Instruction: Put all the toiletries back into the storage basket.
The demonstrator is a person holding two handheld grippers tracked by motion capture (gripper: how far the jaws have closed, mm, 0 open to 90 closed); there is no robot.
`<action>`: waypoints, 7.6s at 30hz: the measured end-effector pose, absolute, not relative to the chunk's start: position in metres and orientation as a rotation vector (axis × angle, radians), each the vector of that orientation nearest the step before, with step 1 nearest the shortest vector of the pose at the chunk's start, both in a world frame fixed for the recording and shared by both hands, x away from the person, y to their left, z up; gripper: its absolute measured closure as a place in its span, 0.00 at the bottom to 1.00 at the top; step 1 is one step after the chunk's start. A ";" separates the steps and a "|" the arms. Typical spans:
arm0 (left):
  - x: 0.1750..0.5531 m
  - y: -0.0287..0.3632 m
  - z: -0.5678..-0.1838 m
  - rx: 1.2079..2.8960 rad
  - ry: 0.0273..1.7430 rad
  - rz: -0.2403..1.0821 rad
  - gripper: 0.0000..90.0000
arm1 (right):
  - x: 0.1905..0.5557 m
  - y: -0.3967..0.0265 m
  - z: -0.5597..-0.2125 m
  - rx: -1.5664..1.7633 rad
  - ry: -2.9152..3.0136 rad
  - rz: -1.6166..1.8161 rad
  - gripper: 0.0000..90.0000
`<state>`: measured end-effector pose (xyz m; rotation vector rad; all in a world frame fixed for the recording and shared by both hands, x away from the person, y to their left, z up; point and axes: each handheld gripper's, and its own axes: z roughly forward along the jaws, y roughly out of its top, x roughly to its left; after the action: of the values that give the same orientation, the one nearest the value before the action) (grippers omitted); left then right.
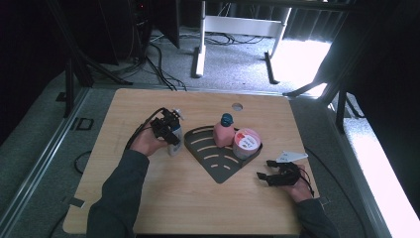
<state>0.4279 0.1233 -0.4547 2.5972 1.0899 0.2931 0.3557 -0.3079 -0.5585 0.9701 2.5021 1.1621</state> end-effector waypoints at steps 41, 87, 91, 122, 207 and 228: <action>0.423 0.135 -0.439 2.516 1.114 0.292 0.61 | 0.356 -0.308 -0.558 0.975 2.503 1.167 0.30; 0.418 0.124 -0.413 2.443 1.074 0.352 0.61 | 0.356 -0.308 -0.558 0.973 2.502 1.168 0.30; 0.418 0.121 -0.413 2.440 1.072 0.355 0.61 | 0.356 -0.308 -0.559 0.973 2.502 1.168 0.30; 0.424 0.106 -0.415 2.415 1.059 0.373 0.61 | 0.356 -0.308 -0.559 0.974 2.503 1.170 0.30; 0.455 0.045 -0.440 2.408 1.040 0.389 0.61 | 0.356 -0.310 -0.559 0.979 2.503 1.176 0.30; 0.464 0.043 -0.447 2.393 1.075 0.389 0.61 | 0.356 -0.310 -0.559 0.978 2.503 1.176 0.30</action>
<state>0.4638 0.0430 -0.4469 2.3933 1.0749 0.3894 0.3563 -0.3100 -0.5586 0.9784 2.5033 1.1760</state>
